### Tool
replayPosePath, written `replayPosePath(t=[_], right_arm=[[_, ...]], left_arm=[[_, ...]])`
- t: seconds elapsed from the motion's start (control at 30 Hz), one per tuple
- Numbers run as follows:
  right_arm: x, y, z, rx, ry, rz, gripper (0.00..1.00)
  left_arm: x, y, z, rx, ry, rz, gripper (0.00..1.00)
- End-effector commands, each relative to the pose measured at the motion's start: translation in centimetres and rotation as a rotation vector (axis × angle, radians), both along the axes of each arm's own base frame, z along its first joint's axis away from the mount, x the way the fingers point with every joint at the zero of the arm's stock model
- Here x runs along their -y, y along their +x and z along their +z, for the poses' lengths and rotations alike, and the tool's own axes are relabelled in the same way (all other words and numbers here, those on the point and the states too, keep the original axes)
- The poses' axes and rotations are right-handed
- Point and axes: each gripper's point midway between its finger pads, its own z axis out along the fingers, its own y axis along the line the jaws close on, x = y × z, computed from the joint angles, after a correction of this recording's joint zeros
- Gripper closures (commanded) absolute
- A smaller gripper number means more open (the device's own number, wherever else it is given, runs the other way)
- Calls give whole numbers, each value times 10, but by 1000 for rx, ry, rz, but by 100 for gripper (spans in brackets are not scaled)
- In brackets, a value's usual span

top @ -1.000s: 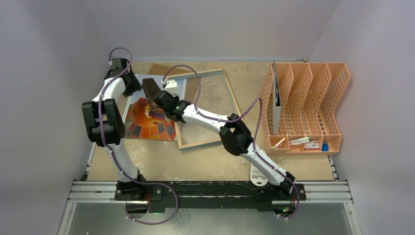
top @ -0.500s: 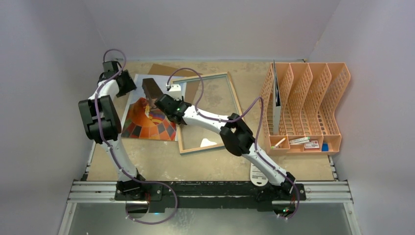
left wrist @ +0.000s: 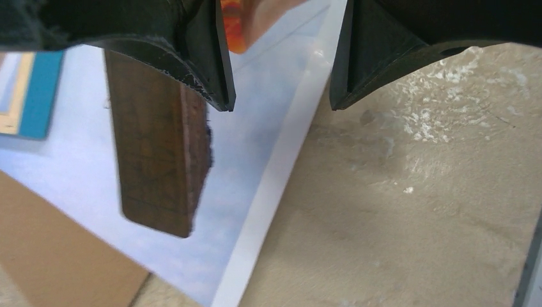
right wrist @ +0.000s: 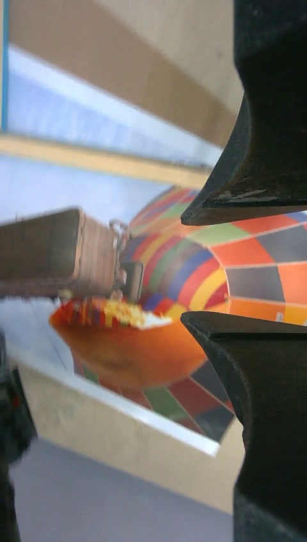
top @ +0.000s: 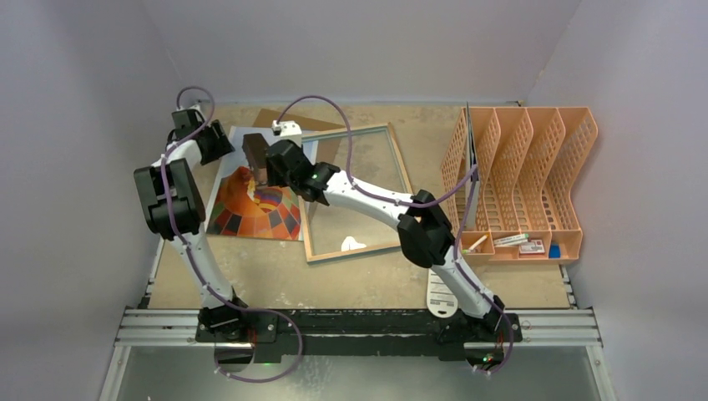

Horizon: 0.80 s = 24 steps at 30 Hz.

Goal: Put the photo into the frame

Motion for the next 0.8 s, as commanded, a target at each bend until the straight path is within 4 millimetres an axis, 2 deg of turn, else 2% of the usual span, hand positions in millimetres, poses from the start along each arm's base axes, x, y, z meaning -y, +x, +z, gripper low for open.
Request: replayPosePath(t=[0.0, 0.17, 0.33, 0.47, 0.6, 0.67, 0.77], right_arm=[[-39, -20, 5, 6, 87, 247, 46], [-55, -32, -18, -41, 99, 341, 46], [-64, -44, -57, -142, 85, 399, 46], [-67, -44, -80, -171, 67, 410, 46], [-66, -44, -110, -203, 27, 413, 46], [-65, -44, -119, -210, 12, 413, 46], [-61, -45, -130, -218, -8, 412, 46]], left_arm=[[-11, 8, -16, 9, -42, 9, 41], [-9, 14, -25, -7, -75, -12, 41], [5, 20, -31, -33, -183, -70, 47], [14, 16, -32, -66, -305, -110, 53], [9, 10, -32, -86, -377, -82, 56], [8, 7, -32, -99, -408, -56, 59], [20, 8, -22, -53, -481, -76, 60]])
